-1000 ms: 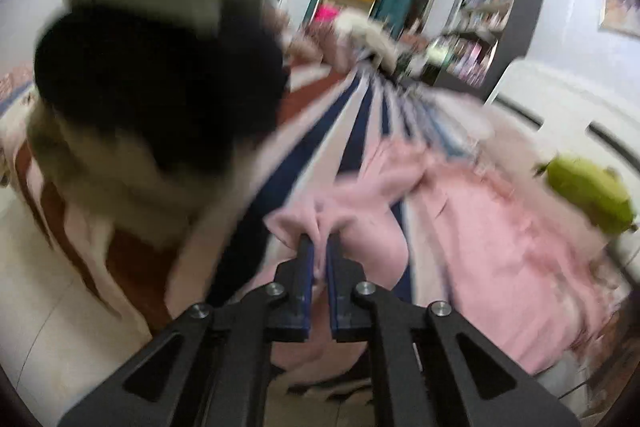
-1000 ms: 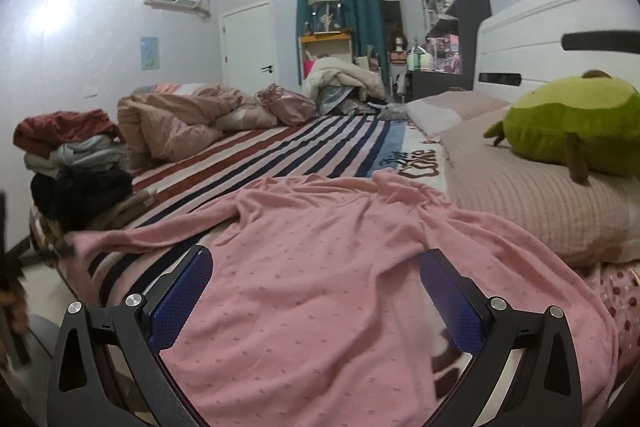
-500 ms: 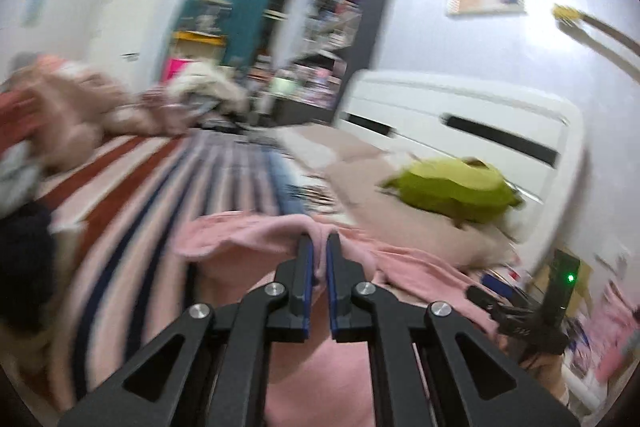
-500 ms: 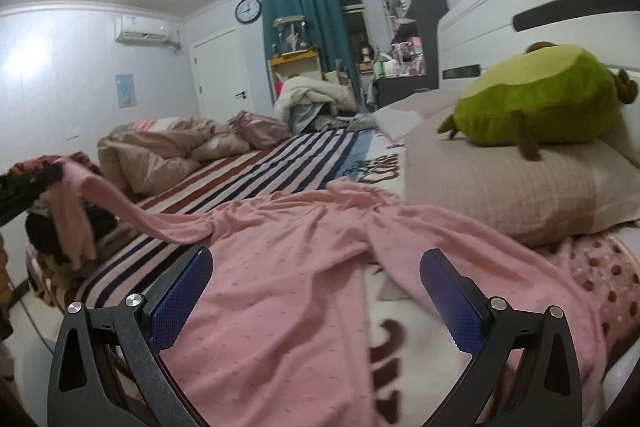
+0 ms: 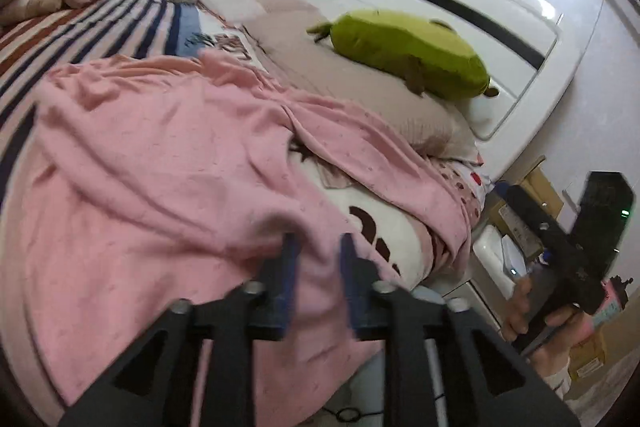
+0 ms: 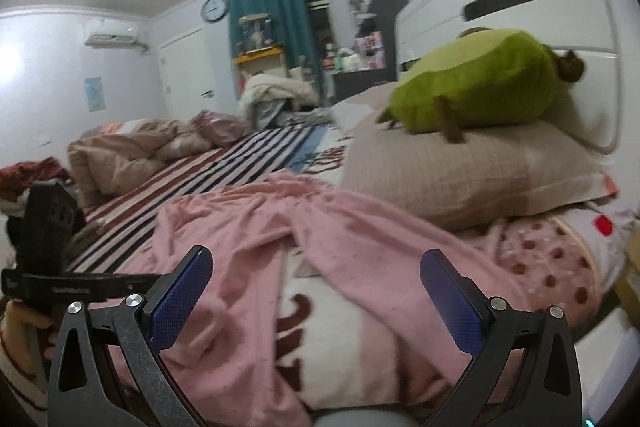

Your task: Fold small clothes

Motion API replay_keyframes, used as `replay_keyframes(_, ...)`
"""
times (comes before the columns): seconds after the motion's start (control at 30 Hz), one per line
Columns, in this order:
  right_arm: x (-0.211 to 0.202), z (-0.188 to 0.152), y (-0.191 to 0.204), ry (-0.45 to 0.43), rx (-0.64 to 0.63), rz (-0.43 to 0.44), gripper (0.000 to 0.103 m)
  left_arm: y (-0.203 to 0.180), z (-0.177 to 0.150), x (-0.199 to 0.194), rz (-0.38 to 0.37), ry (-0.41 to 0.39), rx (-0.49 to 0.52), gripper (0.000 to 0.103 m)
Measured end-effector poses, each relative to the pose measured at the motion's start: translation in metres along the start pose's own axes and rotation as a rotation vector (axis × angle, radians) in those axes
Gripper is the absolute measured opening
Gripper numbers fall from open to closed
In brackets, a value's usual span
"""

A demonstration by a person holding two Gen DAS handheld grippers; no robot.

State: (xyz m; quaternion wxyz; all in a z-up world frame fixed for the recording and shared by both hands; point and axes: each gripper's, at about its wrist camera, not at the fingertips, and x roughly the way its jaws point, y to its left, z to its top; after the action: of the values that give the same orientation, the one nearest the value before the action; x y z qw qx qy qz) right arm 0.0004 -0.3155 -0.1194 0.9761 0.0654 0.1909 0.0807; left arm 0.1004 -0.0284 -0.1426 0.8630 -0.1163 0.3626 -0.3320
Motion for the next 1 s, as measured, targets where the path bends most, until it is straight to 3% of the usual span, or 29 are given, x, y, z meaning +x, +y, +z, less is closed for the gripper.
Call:
replay_keyframes(0.03, 0.005, 0.000, 0.009, 0.015, -0.019, 0.047, 0.103, 0.004, -0.001, -0.016, 0.031, -0.025, 0.005, 0.036)
replay_keyframes(0.1, 0.016, -0.002, 0.027, 0.039, -0.047, 0.118, 0.103, 0.013, -0.003, -0.044, 0.125, -0.066, 0.021, 0.039)
replay_keyframes(0.2, 0.040, -0.009, 0.069, 0.102, -0.098, 0.264, 0.094, 0.032, -0.006, -0.085, 0.270, -0.122, 0.013, 0.048)
replay_keyframes(0.3, 0.072, -0.016, 0.099, 0.168, -0.164, 0.256, 0.093, 0.052, -0.013, -0.116, 0.326, -0.173, -0.032, 0.050)
replay_keyframes(0.37, 0.095, -0.020, 0.118, 0.198, -0.235, 0.230, 0.085, 0.067, -0.020, -0.125, 0.323, -0.189, -0.056, 0.050)
replay_keyframes(0.47, 0.130, -0.028, 0.141, 0.275, -0.393, 0.163, 0.054, 0.079, -0.029, -0.133, 0.316, -0.214, -0.075, 0.050)
replay_keyframes(0.5, 0.139, -0.029, 0.143, 0.300, -0.438, 0.126, 0.020, 0.083, -0.031, -0.136, 0.321, -0.221, -0.078, 0.050)
replay_keyframes(0.53, 0.145, -0.029, 0.143, 0.315, -0.462, 0.097, 0.007, 0.084, -0.032, -0.137, 0.323, -0.225, -0.078, 0.050)
replay_keyframes(0.67, 0.147, -0.007, 0.092, 0.343, -0.163, 0.181, 0.006, 0.092, -0.036, -0.141, 0.317, -0.252, -0.086, 0.050)
replay_keyframes(0.8, 0.173, -0.016, 0.050, 0.452, -0.125, -0.020, 0.005, 0.101, -0.037, -0.141, 0.301, -0.257, -0.098, 0.050)
replay_keyframes(0.9, 0.181, -0.019, 0.040, 0.545, -0.112, -0.033, 0.007, 0.105, -0.037, -0.140, 0.280, -0.257, -0.091, 0.050)
replay_keyframes(0.97, 0.175, -0.002, 0.052, 0.524, -0.178, -0.067, 0.030, 0.109, -0.034, -0.141, 0.275, -0.252, -0.083, 0.051)
replay_keyframes(1.0, 0.171, 0.009, 0.061, 0.488, -0.214, -0.067, 0.051, 0.111, -0.031, -0.141, 0.279, -0.250, -0.080, 0.052)
